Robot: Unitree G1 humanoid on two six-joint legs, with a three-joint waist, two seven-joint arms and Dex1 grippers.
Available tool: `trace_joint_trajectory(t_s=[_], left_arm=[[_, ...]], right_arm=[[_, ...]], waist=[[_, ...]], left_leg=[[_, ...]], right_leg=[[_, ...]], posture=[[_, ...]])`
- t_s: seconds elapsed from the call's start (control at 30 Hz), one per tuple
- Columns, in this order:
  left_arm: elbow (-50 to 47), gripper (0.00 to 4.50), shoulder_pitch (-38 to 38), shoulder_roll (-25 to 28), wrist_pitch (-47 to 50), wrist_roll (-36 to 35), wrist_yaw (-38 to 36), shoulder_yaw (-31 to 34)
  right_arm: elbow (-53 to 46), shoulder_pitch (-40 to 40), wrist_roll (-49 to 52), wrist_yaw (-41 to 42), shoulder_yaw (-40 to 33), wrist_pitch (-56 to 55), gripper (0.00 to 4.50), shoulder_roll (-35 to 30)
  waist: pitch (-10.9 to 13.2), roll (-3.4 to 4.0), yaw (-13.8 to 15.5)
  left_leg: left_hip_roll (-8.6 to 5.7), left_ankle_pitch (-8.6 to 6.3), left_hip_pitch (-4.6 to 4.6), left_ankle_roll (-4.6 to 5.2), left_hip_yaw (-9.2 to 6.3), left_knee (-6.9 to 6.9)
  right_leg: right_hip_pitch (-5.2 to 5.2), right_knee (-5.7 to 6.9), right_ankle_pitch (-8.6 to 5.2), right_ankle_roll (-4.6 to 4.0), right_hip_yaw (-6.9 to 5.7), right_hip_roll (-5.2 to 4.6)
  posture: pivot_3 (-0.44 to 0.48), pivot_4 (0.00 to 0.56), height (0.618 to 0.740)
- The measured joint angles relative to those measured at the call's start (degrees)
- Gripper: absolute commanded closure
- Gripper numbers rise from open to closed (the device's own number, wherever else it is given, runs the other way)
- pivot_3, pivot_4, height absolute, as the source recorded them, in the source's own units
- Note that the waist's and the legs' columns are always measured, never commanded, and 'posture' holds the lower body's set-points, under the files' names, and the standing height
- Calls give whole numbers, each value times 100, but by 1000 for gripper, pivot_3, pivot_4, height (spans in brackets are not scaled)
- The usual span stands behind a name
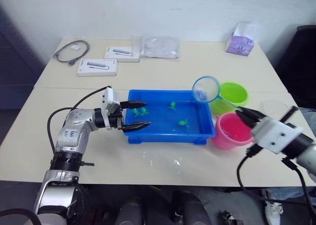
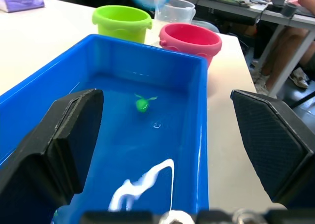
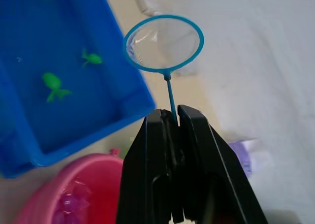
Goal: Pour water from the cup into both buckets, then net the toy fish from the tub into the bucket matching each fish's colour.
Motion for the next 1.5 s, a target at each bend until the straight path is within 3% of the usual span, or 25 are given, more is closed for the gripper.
trace_joint_trajectory(t_s=[0.2,0.4,0.6,0.73,0.83,1.07,1.3,1.5], left_arm=[[-399,51,192,93,157,0,183,0],[-672,51,348,173,294,-27,345,52],[-907,51,440,175,371,-52,518,76],[-1069,51,607,185,425,-91,623,111],[-1111,51,658,193,443,-114,703,115],[-1222,51,856,311,422,-124,754,228],[-1194,51,901,318,223,-134,653,283],[-1038,51,888,216,97,-242,565,314]], right_arm=[[596,-798,-750,247,882,339,4500,-445],[1221,-1171,-1180,524,1548,264,4500,-479],[1559,-1782,-1221,1033,1984,378,4500,-461],[1555,-1844,-684,1329,1987,1057,4500,25],[1421,-1890,149,1441,1762,2089,4500,595],[1249,-2095,1619,1571,726,3665,4500,791],[968,-1414,2655,1617,-321,3810,4500,969],[836,-733,3021,1402,-1432,3237,4500,1277]], waist=[[0,0,38],[0,0,29],[0,0,25],[0,0,32],[1,2,36],[1,2,40],[1,2,42],[1,2,48]], left_leg=[[-7,-3,-6,10,6,1],[-4,-3,-6,9,4,1],[-1,-2,-6,8,3,1],[2,-2,-7,5,-2,1],[-2,-2,-10,5,-6,7],[0,-3,-14,4,-20,0],[-3,-3,-18,4,-20,0],[-6,-3,-16,4,-19,0]], right_leg=[[2,-4,7,13,-11,1],[3,-6,7,13,-21,3],[4,-6,7,13,-22,2],[8,-6,7,12,-32,3],[9,-2,7,12,-34,2],[9,-9,7,12,-41,-8],[9,-10,7,12,-43,-3],[9,-7,7,13,-42,2]], posture=[[0,150,740],[0,150,740],[0,150,740],[0,150,740],[0,150,740],[0,150,740],[0,150,740],[0,150,740]])
